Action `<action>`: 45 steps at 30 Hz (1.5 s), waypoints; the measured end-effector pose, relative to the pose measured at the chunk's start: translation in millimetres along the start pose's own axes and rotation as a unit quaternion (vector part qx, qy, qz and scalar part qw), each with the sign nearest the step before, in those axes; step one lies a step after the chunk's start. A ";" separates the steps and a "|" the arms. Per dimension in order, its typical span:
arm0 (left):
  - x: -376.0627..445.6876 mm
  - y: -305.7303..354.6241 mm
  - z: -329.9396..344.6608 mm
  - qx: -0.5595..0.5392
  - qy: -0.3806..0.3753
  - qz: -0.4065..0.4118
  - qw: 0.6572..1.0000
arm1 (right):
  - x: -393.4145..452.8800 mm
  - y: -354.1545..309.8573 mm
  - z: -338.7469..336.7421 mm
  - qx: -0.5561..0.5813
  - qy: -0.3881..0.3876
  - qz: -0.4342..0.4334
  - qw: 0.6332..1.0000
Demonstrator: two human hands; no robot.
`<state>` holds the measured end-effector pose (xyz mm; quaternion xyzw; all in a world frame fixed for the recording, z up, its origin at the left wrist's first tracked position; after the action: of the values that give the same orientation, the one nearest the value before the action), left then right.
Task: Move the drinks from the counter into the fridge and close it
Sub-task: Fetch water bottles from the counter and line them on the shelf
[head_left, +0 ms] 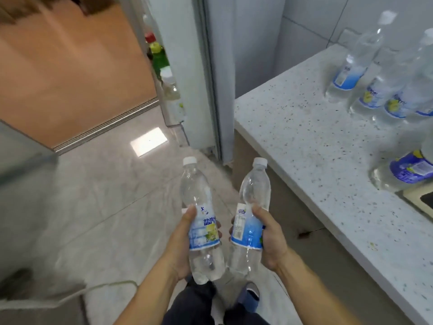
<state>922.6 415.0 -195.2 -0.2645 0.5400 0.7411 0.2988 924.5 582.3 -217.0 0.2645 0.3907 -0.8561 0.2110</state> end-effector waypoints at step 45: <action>103.8 377.6 -498.0 -0.033 0.205 0.124 0.970 | 355.2 99.2 560.9 -0.216 -0.143 0.076 0.963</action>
<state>611.3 -135.9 -164.7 -0.3514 0.5936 0.7198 0.0783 545.5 29.4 -180.5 0.1166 0.5107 -0.7620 0.3808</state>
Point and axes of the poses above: each hand's wrist, its own x-axis towards the middle knuckle, its own z-axis out of the palm, y = z × x, the point moved 9 cm from there along x, towards the middle knuckle, and after that the axes turned 3 degrees about x, right-handed, at the moved point
